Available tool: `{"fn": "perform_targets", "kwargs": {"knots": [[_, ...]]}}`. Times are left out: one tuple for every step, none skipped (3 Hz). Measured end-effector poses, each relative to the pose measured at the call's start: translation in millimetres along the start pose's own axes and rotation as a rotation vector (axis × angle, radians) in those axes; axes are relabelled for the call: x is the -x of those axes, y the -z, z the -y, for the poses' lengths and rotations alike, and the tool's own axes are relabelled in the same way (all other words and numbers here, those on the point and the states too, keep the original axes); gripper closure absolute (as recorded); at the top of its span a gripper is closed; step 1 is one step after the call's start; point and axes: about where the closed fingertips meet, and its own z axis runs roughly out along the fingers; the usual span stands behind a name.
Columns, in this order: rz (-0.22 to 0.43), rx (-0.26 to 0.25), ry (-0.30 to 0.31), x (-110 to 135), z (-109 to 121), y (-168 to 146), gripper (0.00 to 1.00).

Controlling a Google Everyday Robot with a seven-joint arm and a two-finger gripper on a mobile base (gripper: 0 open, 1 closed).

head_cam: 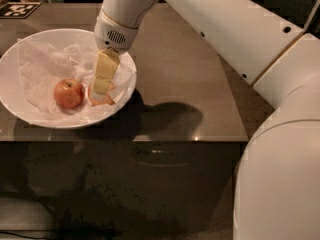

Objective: Pick apple from white bowl

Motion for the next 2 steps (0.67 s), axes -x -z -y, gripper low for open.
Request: {"fn": "perform_targets", "kwargs": {"knots": [[-0.012,0.027,-0.024,-0.4,0.5,-26.4,0.0],[-0.011,0.027,-0.024,-0.2,0.6,-26.6,0.0]]}}
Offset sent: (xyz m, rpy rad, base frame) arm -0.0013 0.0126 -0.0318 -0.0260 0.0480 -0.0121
